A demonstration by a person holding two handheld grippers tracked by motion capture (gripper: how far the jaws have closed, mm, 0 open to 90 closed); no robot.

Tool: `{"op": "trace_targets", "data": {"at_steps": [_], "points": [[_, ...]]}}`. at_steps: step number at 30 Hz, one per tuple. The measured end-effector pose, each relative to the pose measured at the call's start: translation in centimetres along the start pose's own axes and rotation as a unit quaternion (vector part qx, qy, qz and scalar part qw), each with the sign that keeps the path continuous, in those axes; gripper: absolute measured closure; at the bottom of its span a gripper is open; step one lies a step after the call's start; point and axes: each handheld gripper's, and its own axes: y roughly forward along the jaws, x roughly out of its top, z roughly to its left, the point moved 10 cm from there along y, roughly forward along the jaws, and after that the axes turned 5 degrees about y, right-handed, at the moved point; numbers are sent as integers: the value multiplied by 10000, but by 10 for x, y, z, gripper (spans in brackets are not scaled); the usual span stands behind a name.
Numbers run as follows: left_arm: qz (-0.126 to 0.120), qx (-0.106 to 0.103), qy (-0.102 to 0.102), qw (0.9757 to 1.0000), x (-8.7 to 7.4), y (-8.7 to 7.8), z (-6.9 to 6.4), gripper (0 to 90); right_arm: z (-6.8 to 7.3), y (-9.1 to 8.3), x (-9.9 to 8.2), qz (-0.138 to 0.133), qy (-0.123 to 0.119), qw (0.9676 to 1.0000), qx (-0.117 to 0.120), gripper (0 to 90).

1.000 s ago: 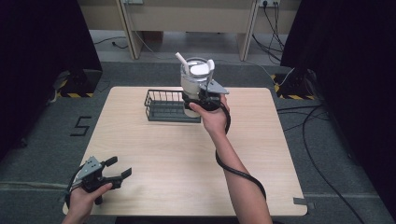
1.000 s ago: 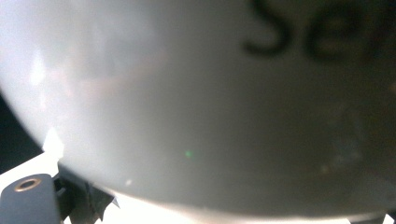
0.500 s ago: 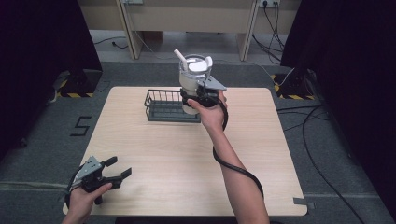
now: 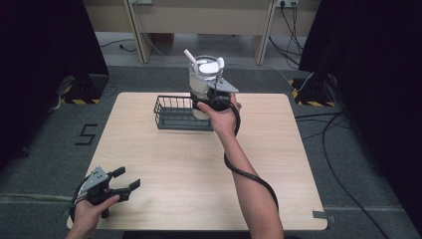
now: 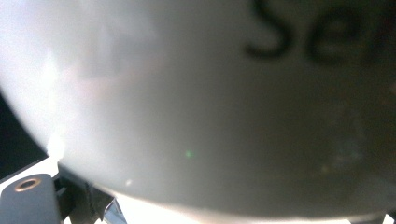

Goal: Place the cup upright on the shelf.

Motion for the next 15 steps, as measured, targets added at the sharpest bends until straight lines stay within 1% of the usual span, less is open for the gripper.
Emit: {"op": "trace_targets", "data": {"at_steps": [4, 8, 10, 11, 15], "points": [[1, -7, -3, 10000, 0, 0, 0, 149, 1, 4, 0, 11, -15, 10000, 4, 109], [-3, -5, -10, 10000, 0, 0, 0, 148, 1, 7, 0, 18, 34, 10000, -3, 108], [3, -8, -12, 10000, 0, 0, 0, 149, 0, 9, 1, 13, -6, 10000, -18, 109], [3, -9, -12, 10000, 0, 0, 0, 149, 1, 10, 1, 29, 29, 10000, -18, 109], [4, -16, -12, 10000, 0, 0, 0, 149, 0, 14, 2, 35, 3, 10000, -37, 109]]}}
